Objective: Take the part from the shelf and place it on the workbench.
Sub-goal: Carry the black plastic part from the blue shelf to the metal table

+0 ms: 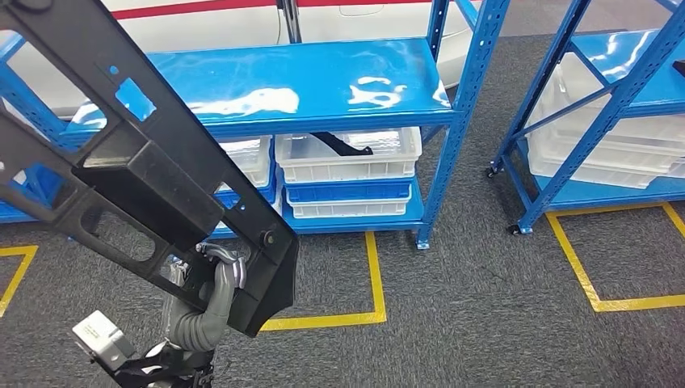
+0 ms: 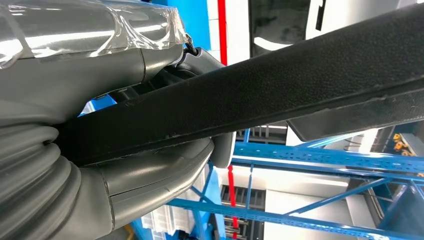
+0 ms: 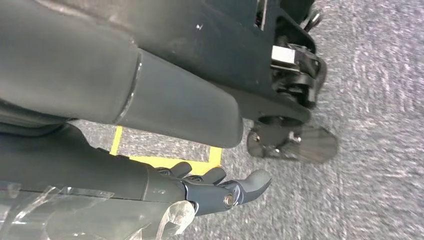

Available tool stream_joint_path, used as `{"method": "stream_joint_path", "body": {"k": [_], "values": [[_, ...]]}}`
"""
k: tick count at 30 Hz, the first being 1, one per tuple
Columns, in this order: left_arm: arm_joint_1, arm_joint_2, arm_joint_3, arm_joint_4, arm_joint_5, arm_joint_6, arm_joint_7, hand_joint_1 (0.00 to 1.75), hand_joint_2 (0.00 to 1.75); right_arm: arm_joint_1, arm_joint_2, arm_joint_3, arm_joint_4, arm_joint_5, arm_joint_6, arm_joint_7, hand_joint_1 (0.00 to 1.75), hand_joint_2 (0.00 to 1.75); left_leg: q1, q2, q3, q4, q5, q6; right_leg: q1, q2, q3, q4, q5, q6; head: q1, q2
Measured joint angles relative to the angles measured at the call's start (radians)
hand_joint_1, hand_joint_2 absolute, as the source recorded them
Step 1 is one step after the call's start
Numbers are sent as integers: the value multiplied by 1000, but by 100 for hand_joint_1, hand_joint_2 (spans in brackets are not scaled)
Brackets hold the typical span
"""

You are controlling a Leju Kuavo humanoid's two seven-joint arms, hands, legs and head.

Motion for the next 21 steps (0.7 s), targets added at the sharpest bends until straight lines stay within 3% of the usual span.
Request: {"method": "stream_joint_path", "body": {"k": [2, 3, 4, 6, 7, 9, 11, 12, 13, 14, 15, 17, 18, 19, 21], "values": [[-2, 1, 0, 0, 2, -3, 0, 175, 175, -1, 4, 0, 0, -3, 0, -1, 0, 0, -2, -1, 106, -163, 36, 8, 1, 0, -13, 2, 13, 8, 0, 0], [-4, 1, 0, 0, 3, -5, 0, 175, 175, -1, 6, 0, 0, -5, 0, -2, 0, 0, -5, -2, 140, -221, 42, 14, 2, 0, -16, 1, 20, 13, 1, 0], [-5, 1, 1, 0, 4, -7, 0, 175, 175, -1, 6, 0, 0, -7, 0, -4, 0, 0, -8, -3, 156, -252, 42, 19, 3, 0, -18, 1, 26, 19, 0, 0], [-8, 1, 1, 0, 5, -11, 2, 175, 175, -1, 7, 0, 0, -10, 0, -8, 0, 0, -9, -2, 150, -261, 50, 30, 3, 0, -21, 0, 36, 30, -1, 0], [-10, 2, 1, 0, 5, -14, 3, 175, 175, -1, 6, 0, 0, -11, 0, -9, 0, 0, -8, -1, 144, -262, 58, 37, 2, 0, -27, 9, 27, 35, 0, 0], [-14, 2, 1, 0, 6, -18, 8, 175, 175, -1, 6, -1, 0, -15, 0, -10, 0, 0, -5, 2, 128, -266, 76, 53, 0, 2, -56, 83, -41, 43, 3, 0], [-16, 2, 1, 0, 6, -20, 11, 175, 175, 0, 6, -1, 0, -17, 0, -10, 0, 0, -8, 4, 109, -265, 90, 61, -2, 2, -101, 224, -137, 49, 5, 0], [-16, 2, 1, 1, 6, -20, 12, 175, 175, 0, 6, -1, 0, -17, 0, -10, 0, 0, -10, 4, 99, -264, 98, 61, -3, 2, -115, 284, -162, 51, 6, 0], [-15, 2, 1, 1, 6, -19, 13, 175, 175, 0, 6, -1, 0, -17, 0, -8, 0, 0, -11, 4, 89, -262, 104, 60, -3, 2, -113, 312, -166, 52, 6, 0], [-14, 2, 1, 1, 6, -18, 15, 175, 175, 0, 6, -1, 0, -17, 0, -6, 0, 0, -11, 4, 81, -260, 110, 59, -3, 2, -92, 301, -151, 52, 6, 0], [-13, 2, 1, 2, 6, -17, 16, 175, 175, 0, 6, -1, 0, -17, 0, -4, 0, 0, -11, 4, 74, -257, 115, 57, -3, 2, -50, 247, -124, 51, 6, 0], [-12, 2, 1, 2, 6, -13, 18, 175, 175, 0, 6, -1, 0, -17, 0, 0, 0, 0, -12, 4, 62, -248, 122, 51, -2, 2, 52, 88, -82, 46, 6, 0], [-11, 2, 1, 2, 7, -11, 19, 175, 175, 0, 6, -1, 0, -17, 0, 0, 0, 0, -13, 4, 56, -243, 126, 46, 0, 3, 84, 31, -73, 41, 6, 0], [-10, 2, 1, 2, 6, -10, 19, 175, 175, 0, 6, -1, 0, -17, 0, 1, 0, 0, -14, 4, 51, -240, 130, 41, 2, 3, 98, 0, -72, 36, 6, 0], [-8, 2, 0, 2, 6, -6, 20, 175, 175, 0, 7, -1, 0, -18, 0, 3, 0, 0, -15, 4, 42, -237, 140, 30, 3, 4, 90, -7, -67, 25, 5, 0]]}}
